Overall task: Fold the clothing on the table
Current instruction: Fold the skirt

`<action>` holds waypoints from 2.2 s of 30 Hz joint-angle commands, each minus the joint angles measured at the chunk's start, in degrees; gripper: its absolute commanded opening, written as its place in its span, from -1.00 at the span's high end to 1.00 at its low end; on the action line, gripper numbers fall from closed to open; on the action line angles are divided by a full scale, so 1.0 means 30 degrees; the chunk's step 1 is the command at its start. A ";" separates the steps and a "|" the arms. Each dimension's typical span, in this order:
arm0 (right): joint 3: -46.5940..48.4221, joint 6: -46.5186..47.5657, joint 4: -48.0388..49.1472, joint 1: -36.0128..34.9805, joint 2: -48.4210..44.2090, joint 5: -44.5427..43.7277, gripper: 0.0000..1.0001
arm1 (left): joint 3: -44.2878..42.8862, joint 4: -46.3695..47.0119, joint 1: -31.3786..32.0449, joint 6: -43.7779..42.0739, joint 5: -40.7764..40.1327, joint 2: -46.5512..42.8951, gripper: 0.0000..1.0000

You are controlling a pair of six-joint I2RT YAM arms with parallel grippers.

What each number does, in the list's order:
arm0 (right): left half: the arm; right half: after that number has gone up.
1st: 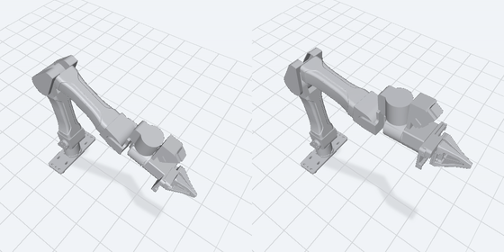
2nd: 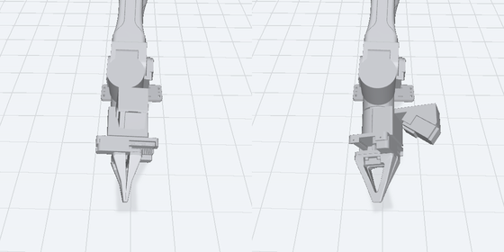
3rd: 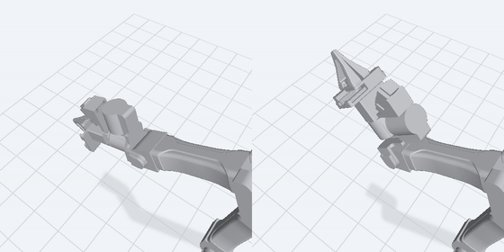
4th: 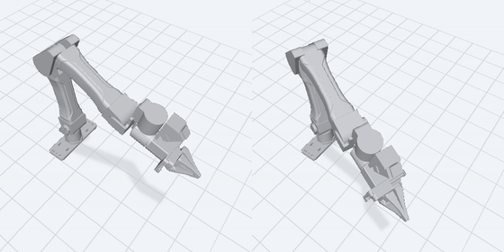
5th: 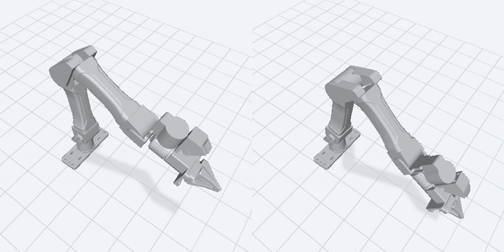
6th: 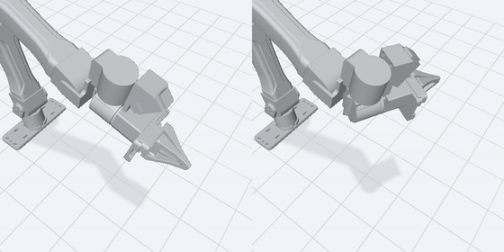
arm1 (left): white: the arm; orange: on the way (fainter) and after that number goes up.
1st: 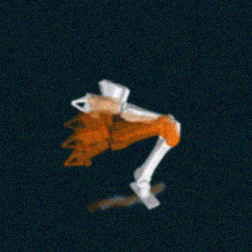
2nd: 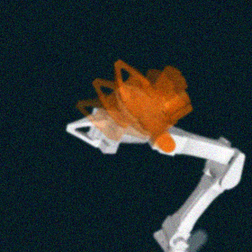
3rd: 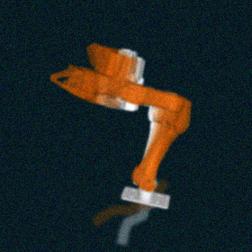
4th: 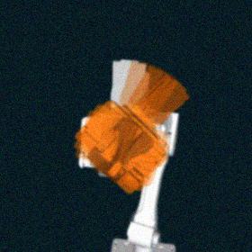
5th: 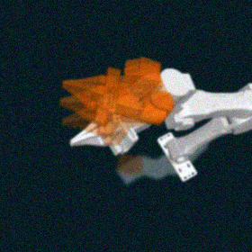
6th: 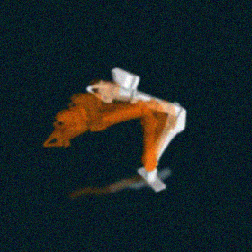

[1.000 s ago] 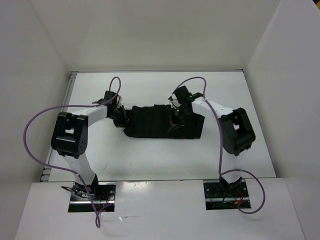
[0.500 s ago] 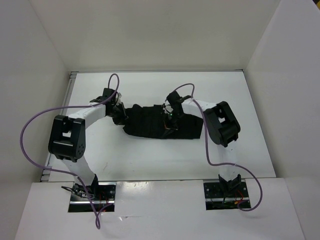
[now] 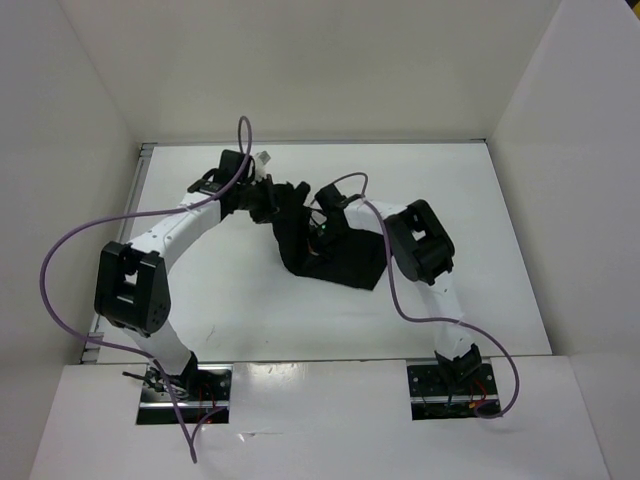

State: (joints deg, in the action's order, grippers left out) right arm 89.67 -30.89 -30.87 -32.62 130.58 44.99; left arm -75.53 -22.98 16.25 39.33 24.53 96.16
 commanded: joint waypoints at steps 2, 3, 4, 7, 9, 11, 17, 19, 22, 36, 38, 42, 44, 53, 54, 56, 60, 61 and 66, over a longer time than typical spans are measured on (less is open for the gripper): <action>0.2272 -0.2180 0.4105 -0.0435 0.1529 0.1142 1.00 | -0.0723 0.1067 0.0880 0.1304 0.1604 -0.0530 1.00; 0.2511 -0.2385 0.4660 -0.0435 0.1530 0.1667 1.00 | -0.0723 0.1069 0.0882 0.1478 0.1607 -0.0530 1.00; 0.2513 -0.2735 0.5478 -0.0435 0.1182 0.1295 1.00 | -0.0723 0.1069 0.1085 0.1479 0.1607 -0.0530 1.00; 0.2513 -0.2446 0.4815 0.0060 -0.0603 -0.0052 1.00 | -0.0549 0.1069 0.1263 0.1684 0.1431 -0.0530 1.00; 0.1901 -0.1950 0.3820 0.0471 -0.2739 -0.0960 1.00 | -0.0547 0.1069 0.1263 0.1684 0.1197 -0.0704 1.00; 0.0468 -0.1948 0.3582 0.1288 -0.5191 -0.1548 1.00 | -0.0373 0.1069 0.1263 0.1684 0.0994 -0.0706 1.00; -0.3164 -0.1567 0.0605 0.3283 -1.0880 -0.4648 0.67 | 0.0008 0.0893 0.1437 0.1509 0.0990 -0.0706 1.00; -0.3841 -0.1567 -0.0805 0.4101 -1.1766 -0.8145 0.64 | 0.0010 0.1069 0.1439 0.1509 0.0992 -0.0706 1.00; -0.5159 -0.1567 -0.2977 0.4982 -1.2500 -1.1472 0.64 | -0.0166 0.1069 0.1788 0.1509 0.0992 -0.0500 1.00; -0.7624 -0.1393 -0.3482 0.6186 -1.0018 -1.4736 0.68 | -0.2244 0.1069 0.3253 0.1860 0.0142 0.1780 1.00; -0.7624 -0.1391 -0.3012 0.6186 -0.9575 -1.4036 0.70 | -0.2655 0.1069 0.3255 0.1860 -0.0032 0.2309 1.00; -0.7800 -0.1391 -0.1899 0.6186 -0.8375 -1.3037 0.73 | -0.3855 0.1245 0.3958 0.2036 -0.0209 0.3976 1.00; -0.7800 -0.1391 -0.1547 0.6012 -0.7962 -1.2424 0.75 | -0.4646 0.1245 0.4659 0.2036 -0.0383 0.4594 1.00; -0.7010 -0.1567 0.0152 0.5659 -0.6643 -1.0427 0.75 | -0.6170 0.1245 0.6009 0.2388 -0.0385 0.6383 1.00; -0.7009 -0.1567 0.0154 0.5659 -0.6440 -1.0137 0.78 | -0.6462 0.1042 0.6183 0.2388 -0.0385 0.6384 0.94; -0.7009 -0.1567 0.0154 0.5485 -0.6438 -0.9960 0.78 | -0.6668 0.1040 0.6185 0.2562 -0.0385 0.6822 0.79; -0.7009 -0.1567 0.0154 0.5483 -0.6643 -0.9958 0.78 | -0.7342 0.2733 0.6185 0.3643 0.0258 0.7466 -0.13; -0.7009 -0.1567 -0.0078 0.5483 -0.6933 -1.0132 0.78 | -0.8040 0.3087 0.6185 0.3647 0.0607 0.7787 -0.26; -0.7710 -0.2385 -0.1658 0.5483 -1.0094 -1.2499 0.78 | -0.9483 0.3735 0.6185 0.4145 0.1021 0.7588 -0.43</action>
State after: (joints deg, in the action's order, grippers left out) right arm 67.48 -36.51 -33.39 -15.62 107.26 13.32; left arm -100.07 -15.84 34.74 50.11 25.21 120.07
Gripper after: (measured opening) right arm 0.113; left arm 0.713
